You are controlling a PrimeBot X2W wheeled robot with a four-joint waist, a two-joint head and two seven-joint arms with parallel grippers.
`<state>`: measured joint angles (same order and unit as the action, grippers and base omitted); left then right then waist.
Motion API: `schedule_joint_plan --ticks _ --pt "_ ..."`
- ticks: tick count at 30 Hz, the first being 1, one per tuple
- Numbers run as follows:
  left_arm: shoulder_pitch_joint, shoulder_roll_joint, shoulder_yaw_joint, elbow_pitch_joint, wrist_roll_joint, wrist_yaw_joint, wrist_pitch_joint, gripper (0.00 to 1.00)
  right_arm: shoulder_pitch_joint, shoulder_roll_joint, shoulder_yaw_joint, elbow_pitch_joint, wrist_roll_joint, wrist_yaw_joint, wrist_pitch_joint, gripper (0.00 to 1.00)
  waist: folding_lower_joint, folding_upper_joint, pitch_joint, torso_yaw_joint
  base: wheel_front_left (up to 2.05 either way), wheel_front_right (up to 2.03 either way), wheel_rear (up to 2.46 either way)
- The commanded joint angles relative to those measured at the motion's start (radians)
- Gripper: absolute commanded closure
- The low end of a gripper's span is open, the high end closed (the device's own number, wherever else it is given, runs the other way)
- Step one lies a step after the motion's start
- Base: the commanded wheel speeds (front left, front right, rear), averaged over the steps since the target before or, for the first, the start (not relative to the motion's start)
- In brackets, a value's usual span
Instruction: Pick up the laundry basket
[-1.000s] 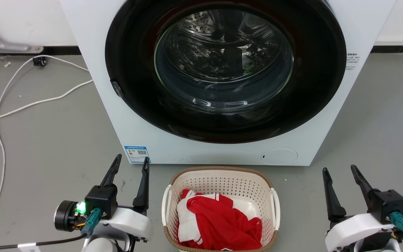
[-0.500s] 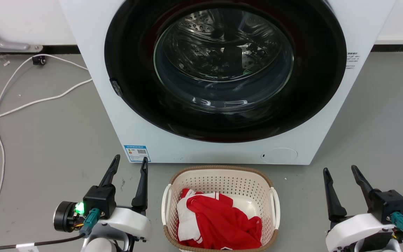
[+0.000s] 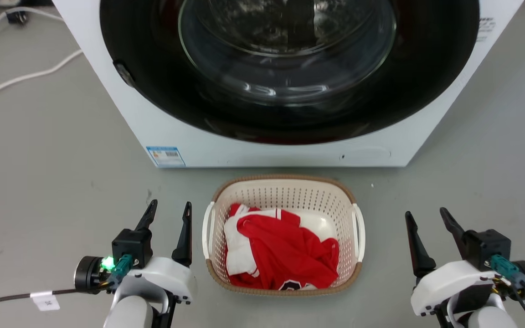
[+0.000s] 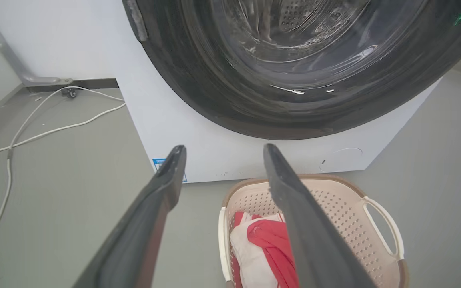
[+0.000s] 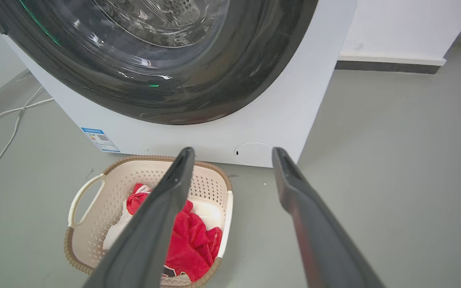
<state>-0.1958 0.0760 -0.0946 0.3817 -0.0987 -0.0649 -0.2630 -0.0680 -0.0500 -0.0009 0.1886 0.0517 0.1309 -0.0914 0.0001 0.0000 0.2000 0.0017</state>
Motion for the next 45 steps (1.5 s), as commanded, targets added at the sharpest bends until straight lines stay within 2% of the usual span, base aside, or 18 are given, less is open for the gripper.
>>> schedule_joint_plan --ticks 1,12,25,36,45 --pt "-0.035 -0.003 0.003 0.033 -0.011 -0.004 -0.003 0.0 -0.031 0.0 0.009 0.026 0.007 0.0 0.003 0.0 -0.0001 0.0 0.075 -0.011 0.0 0.0 0.0" --pt "-0.219 0.003 0.006 0.313 -0.063 -0.03 0.009 0.0 -0.187 0.0 0.043 0.222 0.038 0.0 0.008 0.0 -0.0001 0.0 0.263 -0.023 0.0 0.0 0.0" --pt "-0.464 0.03 -0.005 0.609 -0.129 -0.059 0.03 0.0 -0.437 -0.001 0.126 0.519 0.108 0.0 -0.011 0.0 -0.0001 0.0 0.45 -0.043 0.0 0.0 0.0" --pt "-0.632 0.061 -0.028 0.752 -0.197 -0.066 0.055 0.0 -0.639 0.0 0.244 0.737 0.212 0.0 -0.034 0.0 -0.0001 0.0 0.55 -0.071 0.0 0.0 0.0" --pt "-0.735 0.106 -0.106 0.81 -0.242 -0.065 0.101 0.0 -0.78 0.0 0.364 0.871 0.311 0.0 -0.026 0.0 -0.0001 0.0 0.609 -0.086 0.0 0.0 0.0"
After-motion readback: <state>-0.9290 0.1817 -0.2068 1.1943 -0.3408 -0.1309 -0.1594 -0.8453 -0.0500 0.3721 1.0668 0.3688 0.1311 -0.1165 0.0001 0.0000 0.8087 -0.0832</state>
